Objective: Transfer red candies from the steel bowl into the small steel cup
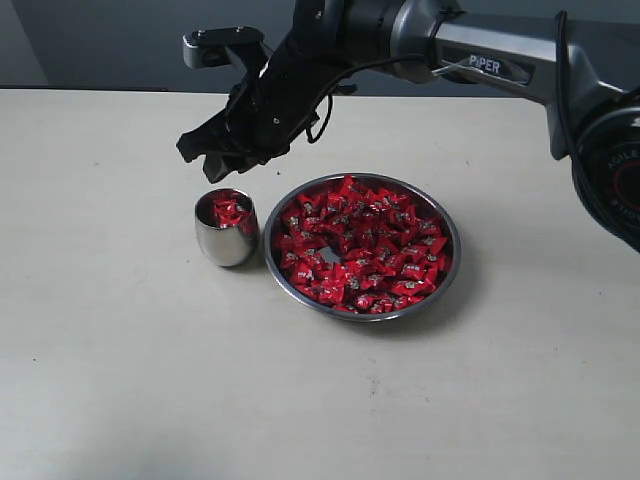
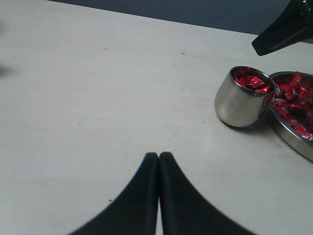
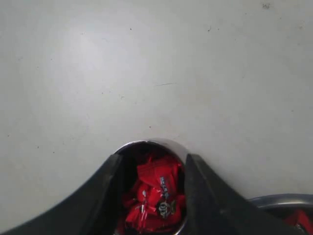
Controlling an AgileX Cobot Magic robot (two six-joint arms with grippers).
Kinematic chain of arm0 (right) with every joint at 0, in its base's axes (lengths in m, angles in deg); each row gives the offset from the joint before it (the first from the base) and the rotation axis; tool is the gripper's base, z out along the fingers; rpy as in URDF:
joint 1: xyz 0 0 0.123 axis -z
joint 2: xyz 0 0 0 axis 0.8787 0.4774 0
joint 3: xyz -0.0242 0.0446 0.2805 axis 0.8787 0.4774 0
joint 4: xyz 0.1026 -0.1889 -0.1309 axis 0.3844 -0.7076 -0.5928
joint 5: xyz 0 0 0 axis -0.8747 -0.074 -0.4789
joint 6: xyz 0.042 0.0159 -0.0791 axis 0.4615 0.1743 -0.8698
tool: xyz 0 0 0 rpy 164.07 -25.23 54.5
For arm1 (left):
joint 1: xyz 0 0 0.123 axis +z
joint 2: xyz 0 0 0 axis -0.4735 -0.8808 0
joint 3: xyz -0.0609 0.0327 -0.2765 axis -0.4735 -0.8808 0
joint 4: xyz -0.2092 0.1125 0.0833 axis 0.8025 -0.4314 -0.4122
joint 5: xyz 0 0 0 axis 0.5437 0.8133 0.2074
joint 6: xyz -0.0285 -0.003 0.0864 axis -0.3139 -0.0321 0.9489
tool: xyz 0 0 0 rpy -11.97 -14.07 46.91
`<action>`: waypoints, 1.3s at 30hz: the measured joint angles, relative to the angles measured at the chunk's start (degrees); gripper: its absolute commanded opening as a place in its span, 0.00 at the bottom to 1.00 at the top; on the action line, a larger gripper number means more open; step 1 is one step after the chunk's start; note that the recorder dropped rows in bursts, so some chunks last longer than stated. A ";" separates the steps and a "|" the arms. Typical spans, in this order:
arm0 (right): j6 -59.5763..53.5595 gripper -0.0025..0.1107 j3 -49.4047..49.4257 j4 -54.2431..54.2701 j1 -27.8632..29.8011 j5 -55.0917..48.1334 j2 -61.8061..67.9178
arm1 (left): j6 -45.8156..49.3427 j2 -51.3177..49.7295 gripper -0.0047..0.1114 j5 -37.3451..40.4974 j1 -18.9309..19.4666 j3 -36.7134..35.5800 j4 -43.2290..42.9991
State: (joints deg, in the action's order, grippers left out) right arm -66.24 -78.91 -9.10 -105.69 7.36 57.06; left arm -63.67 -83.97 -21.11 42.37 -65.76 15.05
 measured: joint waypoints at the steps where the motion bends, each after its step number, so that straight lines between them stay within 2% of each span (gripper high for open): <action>1: 0.00 0.38 0.00 0.00 0.00 0.00 0.00 | 0.00 0.00 0.04 0.00 0.00 0.00 0.00; 27: 0.00 0.38 0.00 2.77 0.00 0.35 0.00 | 0.00 0.00 0.04 0.00 0.00 0.00 0.00; 32: 1.32 0.38 0.00 2.64 0.00 -4.29 0.00 | 0.00 0.00 0.04 0.00 0.00 0.00 0.00; 39: 4.77 0.38 0.00 -4.43 0.47 -11.41 -2.88 | 0.00 0.00 0.04 0.00 0.00 0.00 0.00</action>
State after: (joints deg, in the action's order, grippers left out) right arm -61.48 -78.91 -13.54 -105.22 -4.05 54.19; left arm -63.67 -83.97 -21.11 42.37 -65.76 15.05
